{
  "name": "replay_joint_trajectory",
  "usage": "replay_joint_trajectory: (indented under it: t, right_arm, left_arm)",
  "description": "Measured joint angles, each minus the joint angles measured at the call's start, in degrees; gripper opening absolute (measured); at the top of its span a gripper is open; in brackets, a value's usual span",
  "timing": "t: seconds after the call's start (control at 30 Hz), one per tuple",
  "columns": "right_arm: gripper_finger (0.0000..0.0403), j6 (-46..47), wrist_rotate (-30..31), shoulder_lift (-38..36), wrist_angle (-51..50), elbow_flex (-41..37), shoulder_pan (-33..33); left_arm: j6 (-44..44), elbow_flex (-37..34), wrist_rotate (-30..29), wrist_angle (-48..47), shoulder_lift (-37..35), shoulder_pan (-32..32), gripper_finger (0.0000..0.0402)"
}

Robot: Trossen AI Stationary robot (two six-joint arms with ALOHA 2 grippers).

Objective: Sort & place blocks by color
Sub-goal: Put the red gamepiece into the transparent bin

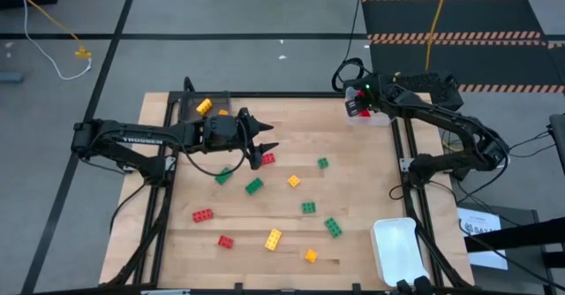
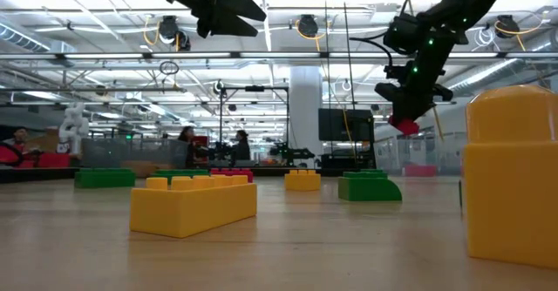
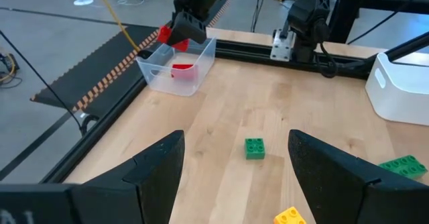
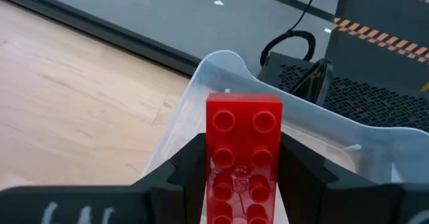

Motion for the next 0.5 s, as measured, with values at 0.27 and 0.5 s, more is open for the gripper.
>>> replay_joint_trajectory:
  t: [0.27,0.5]
  right_arm:
    - [0.0152,1.3,-0.1,0.0,0.3,0.0,0.0]
    - [0.0162,1.3,-0.2,0.0,0.2,0.0,0.0]
  left_arm:
    - [0.0,0.0,0.0,-0.3,0.0,0.0,0.0266]
    - [0.0,0.0,0.0,-0.3,0.0,0.0,0.0266]
